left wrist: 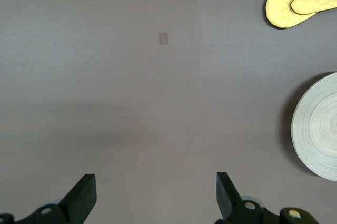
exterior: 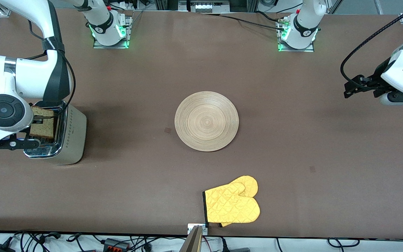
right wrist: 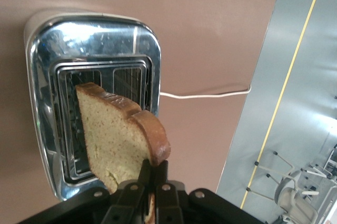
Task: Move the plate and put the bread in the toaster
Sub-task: 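Open the right gripper and release the bread in the slot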
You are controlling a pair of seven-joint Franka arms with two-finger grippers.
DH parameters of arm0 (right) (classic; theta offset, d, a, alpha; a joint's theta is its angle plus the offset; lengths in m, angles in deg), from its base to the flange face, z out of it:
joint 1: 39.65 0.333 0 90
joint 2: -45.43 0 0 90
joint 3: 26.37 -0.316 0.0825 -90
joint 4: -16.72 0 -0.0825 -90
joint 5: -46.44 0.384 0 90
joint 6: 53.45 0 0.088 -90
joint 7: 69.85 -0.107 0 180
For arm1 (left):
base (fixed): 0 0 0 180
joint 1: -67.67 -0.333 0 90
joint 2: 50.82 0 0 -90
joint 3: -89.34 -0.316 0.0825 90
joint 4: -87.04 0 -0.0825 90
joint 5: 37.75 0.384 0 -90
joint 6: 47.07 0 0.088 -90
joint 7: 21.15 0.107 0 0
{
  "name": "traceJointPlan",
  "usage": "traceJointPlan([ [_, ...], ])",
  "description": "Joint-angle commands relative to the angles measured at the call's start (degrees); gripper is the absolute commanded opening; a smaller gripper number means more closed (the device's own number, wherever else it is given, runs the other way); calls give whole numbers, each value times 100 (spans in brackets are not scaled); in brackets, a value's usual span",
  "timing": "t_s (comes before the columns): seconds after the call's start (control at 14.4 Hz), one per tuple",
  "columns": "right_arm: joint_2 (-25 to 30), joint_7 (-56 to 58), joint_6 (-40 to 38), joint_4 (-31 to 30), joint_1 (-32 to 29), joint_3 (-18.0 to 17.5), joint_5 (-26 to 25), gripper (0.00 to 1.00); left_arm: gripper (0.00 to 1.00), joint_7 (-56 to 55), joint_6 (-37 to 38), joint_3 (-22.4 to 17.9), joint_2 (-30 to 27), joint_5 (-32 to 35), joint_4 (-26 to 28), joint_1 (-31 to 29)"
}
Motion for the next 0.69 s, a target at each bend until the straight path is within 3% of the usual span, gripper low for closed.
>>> traceJointPlan([
  [0.0,-22,-146,190,-43,-11,-18,-15,0,100,-29,35,-28,17,-60,-127,50],
  [0.62,-66,-322,190,-228,-29,-27,328,0,100,-38,61,86,17,-24,-144,42],
])
